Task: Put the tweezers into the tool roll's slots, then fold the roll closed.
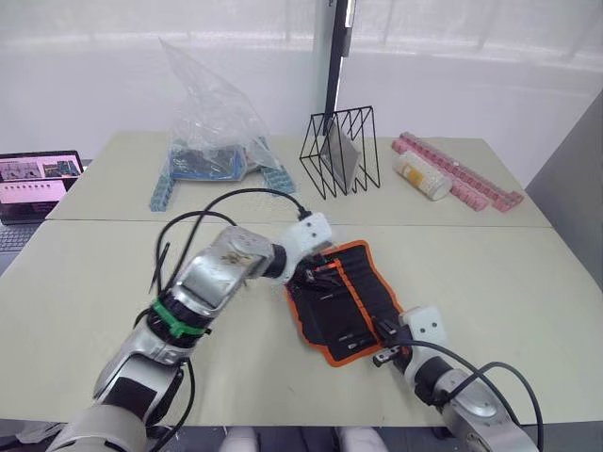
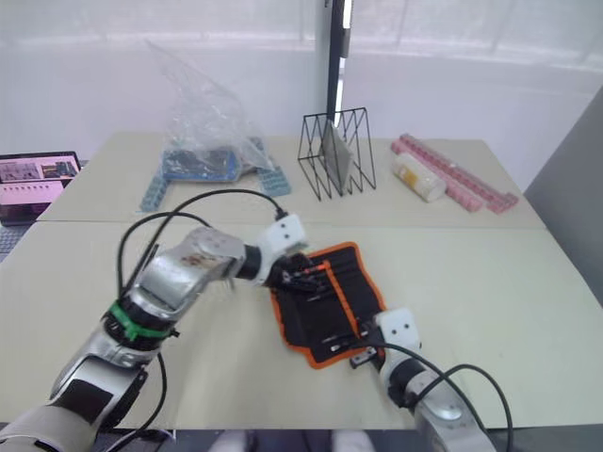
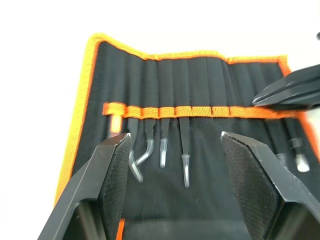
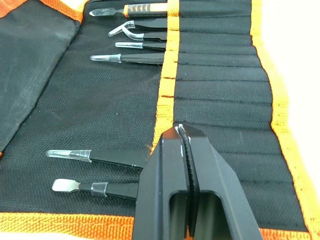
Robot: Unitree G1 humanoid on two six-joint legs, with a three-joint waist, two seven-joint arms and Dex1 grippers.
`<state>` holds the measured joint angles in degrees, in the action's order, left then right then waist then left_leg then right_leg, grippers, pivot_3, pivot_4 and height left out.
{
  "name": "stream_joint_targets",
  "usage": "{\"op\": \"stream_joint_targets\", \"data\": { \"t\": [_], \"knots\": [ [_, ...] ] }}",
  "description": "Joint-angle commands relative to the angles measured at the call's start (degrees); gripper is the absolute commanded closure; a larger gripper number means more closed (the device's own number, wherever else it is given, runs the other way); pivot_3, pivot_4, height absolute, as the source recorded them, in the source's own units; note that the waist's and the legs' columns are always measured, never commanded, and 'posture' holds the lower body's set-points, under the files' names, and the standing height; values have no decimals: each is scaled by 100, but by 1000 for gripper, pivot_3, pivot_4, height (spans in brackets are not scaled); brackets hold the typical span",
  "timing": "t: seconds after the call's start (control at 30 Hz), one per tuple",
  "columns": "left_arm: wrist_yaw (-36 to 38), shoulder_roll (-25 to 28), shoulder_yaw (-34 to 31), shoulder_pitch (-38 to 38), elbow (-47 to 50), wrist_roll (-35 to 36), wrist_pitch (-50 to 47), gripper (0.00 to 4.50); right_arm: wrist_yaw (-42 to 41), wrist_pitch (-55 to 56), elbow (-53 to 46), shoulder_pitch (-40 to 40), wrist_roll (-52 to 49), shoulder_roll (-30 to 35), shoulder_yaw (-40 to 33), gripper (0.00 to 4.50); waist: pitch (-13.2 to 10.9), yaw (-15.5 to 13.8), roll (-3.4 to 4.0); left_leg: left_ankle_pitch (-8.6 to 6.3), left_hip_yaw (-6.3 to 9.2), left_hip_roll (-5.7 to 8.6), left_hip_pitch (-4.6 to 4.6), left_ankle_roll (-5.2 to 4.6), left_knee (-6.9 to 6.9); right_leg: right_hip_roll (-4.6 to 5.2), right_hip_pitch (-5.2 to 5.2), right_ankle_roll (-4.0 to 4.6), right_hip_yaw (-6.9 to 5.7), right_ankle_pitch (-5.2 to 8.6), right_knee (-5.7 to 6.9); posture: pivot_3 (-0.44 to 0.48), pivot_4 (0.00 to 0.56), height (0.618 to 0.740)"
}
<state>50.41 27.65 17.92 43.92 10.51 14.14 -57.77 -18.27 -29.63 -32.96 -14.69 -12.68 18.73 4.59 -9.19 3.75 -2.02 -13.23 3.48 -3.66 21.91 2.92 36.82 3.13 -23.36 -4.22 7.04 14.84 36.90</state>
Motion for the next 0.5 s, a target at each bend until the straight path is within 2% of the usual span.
{"op": "stream_joint_targets", "data": {
  "t": [0.03, 0.27, 0.33, 0.47, 0.5],
  "knots": [
    [78, 529, -931, -536, 311, 267, 356, 1423, -162, -225, 233, 12, -53, 54, 178, 4500, 0, 41, 1, 0, 0, -3, -3, -1, -2, -2, 0, 1, 0, 1, 0, 0, 150, 718],
    [100, 1137, -2910, -2552, 742, 791, 1395, 1423, -405, -53, 348, 62, -81, 196, 47, 4500, -1, 1, -3, -3, 0, -9, -6, -4, -8, -4, 0, 11, -3, 5, 2, 0, 150, 718],
    [11, 1205, -3366, -3133, 791, 817, 1632, 1423, -503, 82, 357, -4, -97, 248, -16, 4500, -1, -7, -3, -3, 0, -11, -7, -4, -8, -4, 0, 12, -4, 6, 3, 0, 150, 718],
    [-337, 989, -4611, -4356, 861, 962, 1972, 1423, -751, 535, 330, -272, -289, 283, -272, 4500, -2, -46, -4, -5, 0, -11, -4, -2, -8, -2, 0, 14, -7, 7, -3, 0, 150, 718],
    [-381, 952, -4823, -4606, 827, 947, 2126, 929, -811, 616, 320, -336, -317, 300, -312, 4500, -2, -57, -4, -6, 0, -11, -3, -1, -8, -1, 0, 14, -8, 8, -5, 0, 150, 718]
  ]
}}
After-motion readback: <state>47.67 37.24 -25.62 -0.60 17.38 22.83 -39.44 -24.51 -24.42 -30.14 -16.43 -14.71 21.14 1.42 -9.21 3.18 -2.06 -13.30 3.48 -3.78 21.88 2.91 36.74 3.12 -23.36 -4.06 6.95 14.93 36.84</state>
